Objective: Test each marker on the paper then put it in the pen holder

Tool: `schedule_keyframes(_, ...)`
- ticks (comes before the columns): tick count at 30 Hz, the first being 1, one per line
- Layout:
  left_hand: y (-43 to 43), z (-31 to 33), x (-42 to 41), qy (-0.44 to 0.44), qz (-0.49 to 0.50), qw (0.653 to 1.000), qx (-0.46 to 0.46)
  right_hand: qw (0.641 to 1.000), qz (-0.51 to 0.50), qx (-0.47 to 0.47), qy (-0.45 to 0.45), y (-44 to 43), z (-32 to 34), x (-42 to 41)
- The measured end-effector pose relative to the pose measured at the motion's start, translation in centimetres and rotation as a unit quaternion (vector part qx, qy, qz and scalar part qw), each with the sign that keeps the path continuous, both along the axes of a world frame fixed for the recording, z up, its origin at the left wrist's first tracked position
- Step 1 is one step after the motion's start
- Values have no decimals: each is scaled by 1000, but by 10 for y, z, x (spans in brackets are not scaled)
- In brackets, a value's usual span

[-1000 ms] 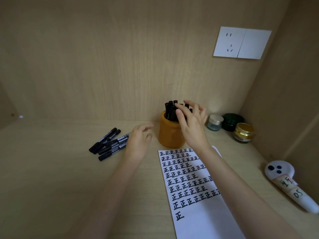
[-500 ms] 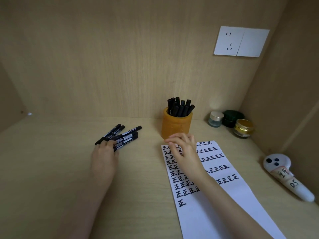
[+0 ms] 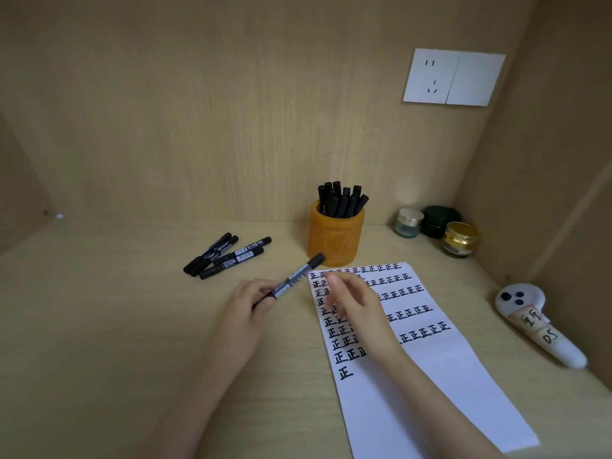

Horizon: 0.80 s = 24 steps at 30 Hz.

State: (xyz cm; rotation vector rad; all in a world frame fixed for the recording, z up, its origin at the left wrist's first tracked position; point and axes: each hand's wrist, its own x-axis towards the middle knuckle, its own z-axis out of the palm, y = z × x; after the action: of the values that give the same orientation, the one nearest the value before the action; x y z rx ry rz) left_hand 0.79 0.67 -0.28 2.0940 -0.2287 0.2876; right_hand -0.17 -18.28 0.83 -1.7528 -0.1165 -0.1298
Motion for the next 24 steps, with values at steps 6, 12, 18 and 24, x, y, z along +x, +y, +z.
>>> schedule_keyframes(6, -27, -7, -28, 66, -128, 989, -38, 997, 17, 73, 36, 5, -5, -8)
schedule_keyframes(12, -39, -10, -39, 59, -152, 986, -34, 996, 30, 84, 23, 3, -8, -18)
schedule_keyframes(18, -41, -6, -45, 44, -155, 987, -4, 997, 61, 55, 2, 3, -7, -31)
schedule_keyframes(24, -42, 0, -52, 60, -166, 984, -25, 996, 64, 57, -6, 1, -6, -39)
